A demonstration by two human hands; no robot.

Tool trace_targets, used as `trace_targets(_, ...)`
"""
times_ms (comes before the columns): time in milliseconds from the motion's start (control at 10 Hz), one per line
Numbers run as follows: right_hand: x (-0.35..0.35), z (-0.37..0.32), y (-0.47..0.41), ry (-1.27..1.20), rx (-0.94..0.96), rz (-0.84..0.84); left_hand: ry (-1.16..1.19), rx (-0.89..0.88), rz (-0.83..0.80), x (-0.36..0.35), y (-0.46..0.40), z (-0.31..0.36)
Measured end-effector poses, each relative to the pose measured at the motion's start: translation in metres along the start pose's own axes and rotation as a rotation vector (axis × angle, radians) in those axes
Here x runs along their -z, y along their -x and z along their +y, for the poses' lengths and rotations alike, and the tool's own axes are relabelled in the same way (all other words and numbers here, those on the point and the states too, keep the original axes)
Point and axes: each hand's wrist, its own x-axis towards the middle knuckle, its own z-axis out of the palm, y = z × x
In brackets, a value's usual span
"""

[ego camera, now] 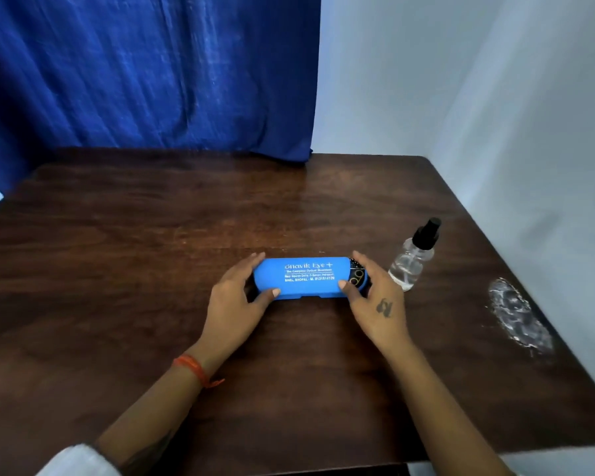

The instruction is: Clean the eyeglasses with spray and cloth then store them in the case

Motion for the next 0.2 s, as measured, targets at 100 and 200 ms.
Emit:
trace_targets(100, 0.003, -0.007, 0.0, 0.035, -0.037, -0.04, -0.045, 0.023, -0.035, 0.005, 0.002, 0.01)
trace_targets(200, 0.006, -0.02, 0.003, 0.16, -0.038, -0.108, -0.126, 0.05, -0.103, 0.012, 0.001, 0.025)
